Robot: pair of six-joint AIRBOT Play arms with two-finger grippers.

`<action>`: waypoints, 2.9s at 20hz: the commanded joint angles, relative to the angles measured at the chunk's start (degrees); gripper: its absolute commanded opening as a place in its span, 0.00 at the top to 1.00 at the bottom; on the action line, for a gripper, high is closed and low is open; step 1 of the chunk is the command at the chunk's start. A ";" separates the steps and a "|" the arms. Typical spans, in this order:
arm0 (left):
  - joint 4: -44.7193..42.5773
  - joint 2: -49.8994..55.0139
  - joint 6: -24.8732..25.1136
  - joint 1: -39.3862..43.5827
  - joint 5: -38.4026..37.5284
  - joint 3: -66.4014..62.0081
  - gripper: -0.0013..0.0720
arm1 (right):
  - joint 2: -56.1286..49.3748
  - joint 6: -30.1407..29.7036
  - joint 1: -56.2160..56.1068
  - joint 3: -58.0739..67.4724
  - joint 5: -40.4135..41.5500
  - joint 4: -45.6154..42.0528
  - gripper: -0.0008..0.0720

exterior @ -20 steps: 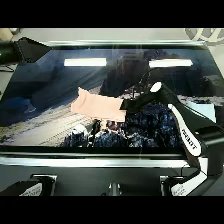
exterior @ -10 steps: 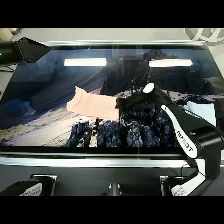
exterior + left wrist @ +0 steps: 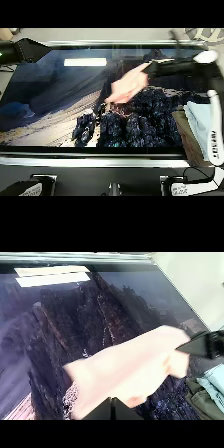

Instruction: Fold the shirts.

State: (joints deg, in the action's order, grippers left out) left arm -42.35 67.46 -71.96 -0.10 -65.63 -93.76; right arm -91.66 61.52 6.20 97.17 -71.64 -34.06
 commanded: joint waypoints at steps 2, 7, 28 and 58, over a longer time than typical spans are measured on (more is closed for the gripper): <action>0.02 0.04 0.04 -0.04 -0.04 0.02 0.95 | 2.93 1.01 17.31 1.42 -11.87 -0.70 0.96; 0.02 0.04 0.04 -0.04 -1.03 0.02 0.95 | 5.79 1.05 32.85 1.46 -14.36 -4.42 0.96; 0.04 0.04 1.75 0.07 -1.05 0.02 0.95 | 23.52 3.19 50.07 -18.29 -28.92 -47.63 0.96; -54.64 11.34 -27.34 10.19 -22.21 -10.01 0.31 | 21.53 1.70 3.82 -2.84 -19.04 -46.58 0.10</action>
State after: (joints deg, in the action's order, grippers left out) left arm -91.83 74.59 -93.86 8.93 -73.30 -105.97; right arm -65.60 60.18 22.17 96.27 -74.67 -83.02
